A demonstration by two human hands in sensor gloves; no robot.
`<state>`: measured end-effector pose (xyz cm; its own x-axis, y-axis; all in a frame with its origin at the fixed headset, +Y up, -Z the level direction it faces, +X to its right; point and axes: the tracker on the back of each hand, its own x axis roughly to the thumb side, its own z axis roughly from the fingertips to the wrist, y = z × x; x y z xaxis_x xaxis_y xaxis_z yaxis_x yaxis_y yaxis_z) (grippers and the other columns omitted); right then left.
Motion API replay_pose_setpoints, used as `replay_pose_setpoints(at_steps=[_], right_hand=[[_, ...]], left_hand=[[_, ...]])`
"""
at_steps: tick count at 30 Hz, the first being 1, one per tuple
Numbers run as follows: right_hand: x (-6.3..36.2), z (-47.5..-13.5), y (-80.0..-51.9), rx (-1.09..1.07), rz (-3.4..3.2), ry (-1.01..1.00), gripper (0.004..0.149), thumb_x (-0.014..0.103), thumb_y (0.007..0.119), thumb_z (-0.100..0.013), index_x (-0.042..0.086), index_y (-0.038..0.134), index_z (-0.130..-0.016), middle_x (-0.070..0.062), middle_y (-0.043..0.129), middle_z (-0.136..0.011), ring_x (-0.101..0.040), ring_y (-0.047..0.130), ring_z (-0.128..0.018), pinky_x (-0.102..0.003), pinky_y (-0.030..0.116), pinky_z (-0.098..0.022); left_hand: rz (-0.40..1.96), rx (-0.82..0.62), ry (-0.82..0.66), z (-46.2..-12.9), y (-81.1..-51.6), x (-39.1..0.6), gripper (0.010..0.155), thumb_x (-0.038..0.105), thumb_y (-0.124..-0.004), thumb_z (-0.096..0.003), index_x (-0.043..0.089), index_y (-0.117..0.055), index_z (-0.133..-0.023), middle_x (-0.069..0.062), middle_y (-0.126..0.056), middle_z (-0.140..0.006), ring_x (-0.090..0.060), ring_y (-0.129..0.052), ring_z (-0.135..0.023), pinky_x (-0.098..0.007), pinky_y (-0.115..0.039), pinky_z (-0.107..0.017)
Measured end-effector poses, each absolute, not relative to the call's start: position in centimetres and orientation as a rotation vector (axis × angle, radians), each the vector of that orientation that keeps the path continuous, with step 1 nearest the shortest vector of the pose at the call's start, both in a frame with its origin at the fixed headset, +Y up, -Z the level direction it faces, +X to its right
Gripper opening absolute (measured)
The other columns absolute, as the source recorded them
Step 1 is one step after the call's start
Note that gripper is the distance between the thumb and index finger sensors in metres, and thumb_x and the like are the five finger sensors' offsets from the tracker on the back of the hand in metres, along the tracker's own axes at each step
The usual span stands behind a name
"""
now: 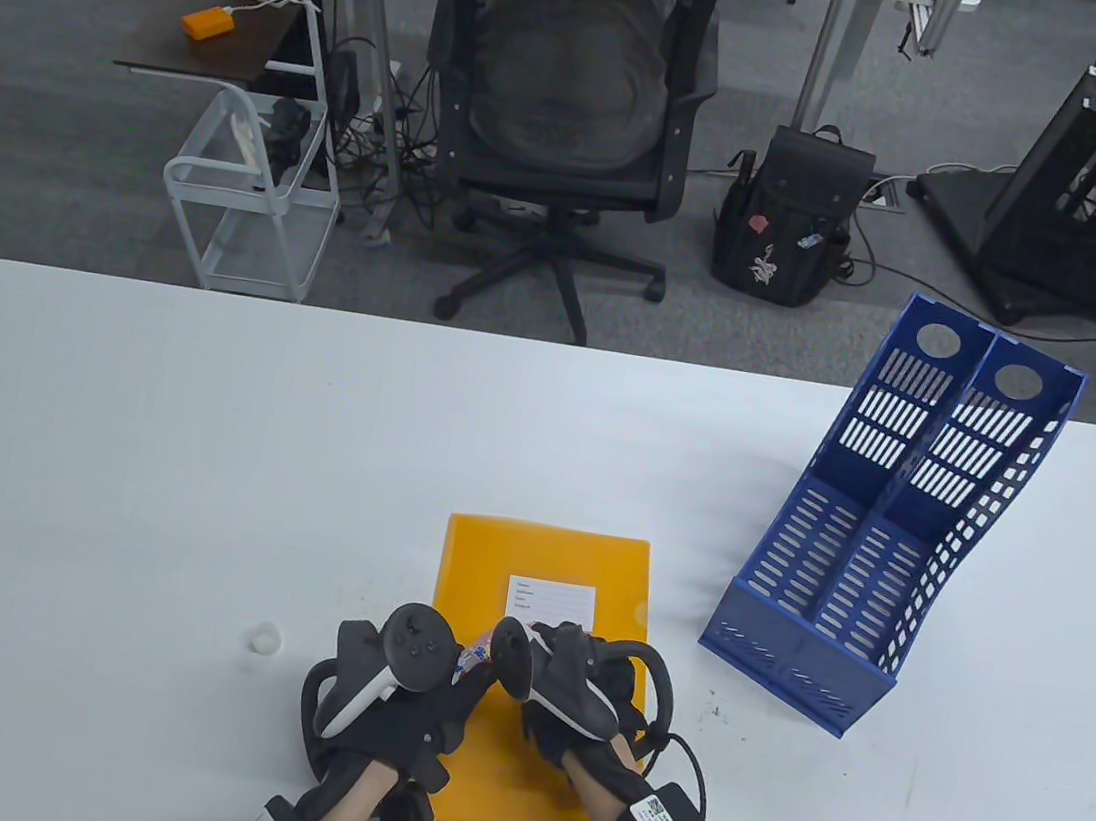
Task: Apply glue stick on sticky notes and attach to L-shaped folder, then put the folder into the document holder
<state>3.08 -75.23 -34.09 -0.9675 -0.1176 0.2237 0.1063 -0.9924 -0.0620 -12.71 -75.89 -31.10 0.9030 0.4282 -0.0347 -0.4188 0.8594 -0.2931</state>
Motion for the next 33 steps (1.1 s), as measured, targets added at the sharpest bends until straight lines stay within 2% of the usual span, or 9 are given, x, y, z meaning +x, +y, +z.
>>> replay_pose_setpoints(at_steps=[21, 33], right_hand=[[2.61, -33.51, -75.91, -0.406, -2.919, 0.056, 0.039, 0.037, 0.096, -0.042, 0.012, 0.097, -0.072, -0.014, 0.102, -0.060, -0.023, 0.103, -0.029, -0.031, 0.086, -0.012], [2.65, -33.43, -75.88, -0.408, -2.918, -0.049, 0.040, 0.035, 0.093, -0.045, 0.011, 0.095, -0.077, -0.016, 0.100, -0.067, -0.025, 0.103, -0.033, -0.033, 0.086, -0.014]], left_hand=[[0.447, -0.312, -0.043, -31.07, -75.94, -12.89, 0.063, 0.060, -0.062, -0.0486, 0.013, -0.077, -0.088, -0.012, -0.090, -0.092, -0.035, -0.080, -0.091, -0.058, -0.061, -0.069], [0.448, -0.319, -0.049, -31.04, -75.91, -12.89, 0.063, 0.060, -0.062, -0.0488, 0.013, -0.076, -0.088, -0.012, -0.089, -0.093, -0.036, -0.079, -0.092, -0.059, -0.060, -0.069]])
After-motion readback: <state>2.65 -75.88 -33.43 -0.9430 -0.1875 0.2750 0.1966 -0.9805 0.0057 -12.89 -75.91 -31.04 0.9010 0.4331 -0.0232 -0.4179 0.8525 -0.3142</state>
